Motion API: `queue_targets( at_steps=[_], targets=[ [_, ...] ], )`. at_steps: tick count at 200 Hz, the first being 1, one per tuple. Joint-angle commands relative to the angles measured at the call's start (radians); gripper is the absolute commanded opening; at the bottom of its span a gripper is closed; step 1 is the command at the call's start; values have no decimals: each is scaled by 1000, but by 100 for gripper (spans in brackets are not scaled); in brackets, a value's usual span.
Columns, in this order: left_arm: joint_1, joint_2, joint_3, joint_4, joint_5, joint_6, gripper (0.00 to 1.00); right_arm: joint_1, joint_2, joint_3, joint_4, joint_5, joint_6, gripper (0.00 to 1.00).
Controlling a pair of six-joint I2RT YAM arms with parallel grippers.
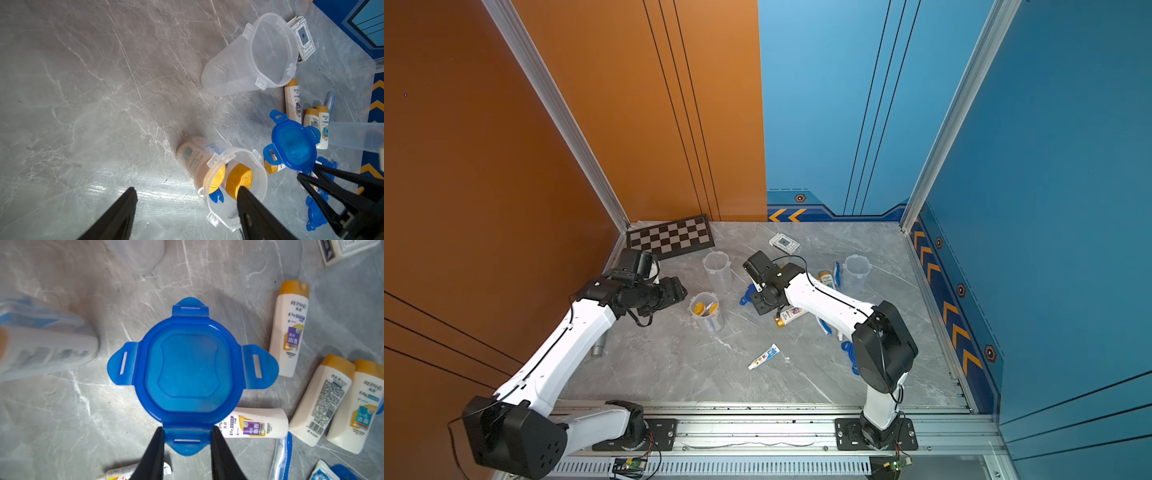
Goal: Pack away toiletry kits
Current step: Pick up the lid from the center of the board, then close the lid on the container.
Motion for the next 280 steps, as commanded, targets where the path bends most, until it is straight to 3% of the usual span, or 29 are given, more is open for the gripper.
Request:
queue_targets(
  at_steps=[1,62,99,182,280],
  targets=[
    [16,-11,9,-10,27,20,77,22,-47,-19,-11,2,-49,7],
    [36,-41,-27,12,28,5,77,109,-196,-31,-10,1,-65,7],
    [43,-48,-30,15,32,2,77,172,-218,11,27,-72,-104,7],
    [86,-125,-59,14,49,-25,76,200,36,183,173,-227,-160,7],
    [75,-53,-42,13,140,20,77,203,92,166,167,-169,-181,6]
  ],
)
